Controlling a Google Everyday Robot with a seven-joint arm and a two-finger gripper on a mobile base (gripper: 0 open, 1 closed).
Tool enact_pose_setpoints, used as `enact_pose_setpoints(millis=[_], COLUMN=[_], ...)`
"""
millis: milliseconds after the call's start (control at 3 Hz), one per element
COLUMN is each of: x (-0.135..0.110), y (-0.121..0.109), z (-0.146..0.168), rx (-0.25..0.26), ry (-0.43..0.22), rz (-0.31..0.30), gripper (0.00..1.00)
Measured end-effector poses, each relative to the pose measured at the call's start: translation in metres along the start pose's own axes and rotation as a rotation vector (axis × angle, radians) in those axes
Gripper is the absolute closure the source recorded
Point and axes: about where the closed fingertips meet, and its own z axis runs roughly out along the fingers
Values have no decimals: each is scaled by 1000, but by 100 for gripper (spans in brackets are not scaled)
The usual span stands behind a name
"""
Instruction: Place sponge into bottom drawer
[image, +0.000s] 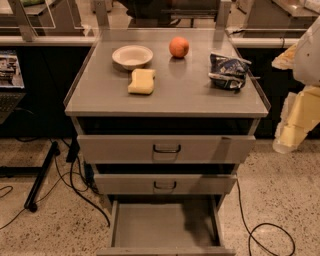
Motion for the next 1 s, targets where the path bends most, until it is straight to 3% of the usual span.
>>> enact_pose_setpoints(millis=[333,667,1000], x=[-5,-29,-30], y=[-5,-31,-32], z=[2,31,32], rx=[2,-42,-44], ry=[-12,-42,-43], rz=[10,69,71], gripper=[0,0,0])
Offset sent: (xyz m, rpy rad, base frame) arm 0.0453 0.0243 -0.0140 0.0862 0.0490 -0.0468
